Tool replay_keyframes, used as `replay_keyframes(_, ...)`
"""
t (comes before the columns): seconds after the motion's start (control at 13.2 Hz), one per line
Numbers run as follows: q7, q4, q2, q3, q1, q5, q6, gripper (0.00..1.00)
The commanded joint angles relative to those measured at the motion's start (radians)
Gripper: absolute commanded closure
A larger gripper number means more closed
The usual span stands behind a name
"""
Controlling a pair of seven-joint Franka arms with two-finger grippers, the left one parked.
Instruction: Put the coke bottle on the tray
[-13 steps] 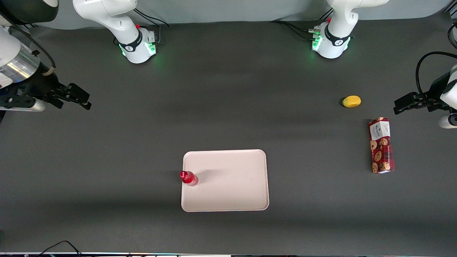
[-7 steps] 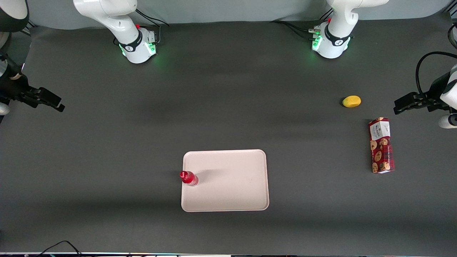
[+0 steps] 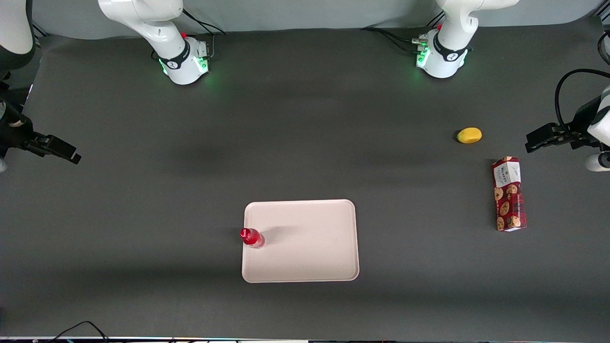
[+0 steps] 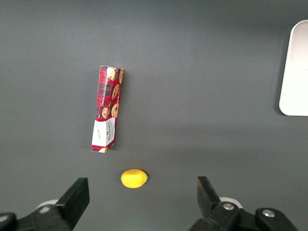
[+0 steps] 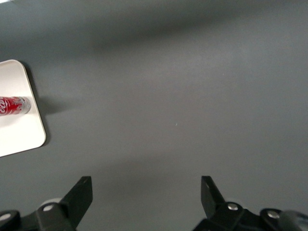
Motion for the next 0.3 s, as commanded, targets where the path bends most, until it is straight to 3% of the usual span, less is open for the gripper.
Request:
replay_keyframes(0.0, -0.011, 0.076, 0.048, 0.003, -0.009, -0.017, -0.014, 0.0)
replay_keyframes(0.23, -0.01, 0.092, 0.053, 0.001, -0.01, -0.017, -0.014, 0.0)
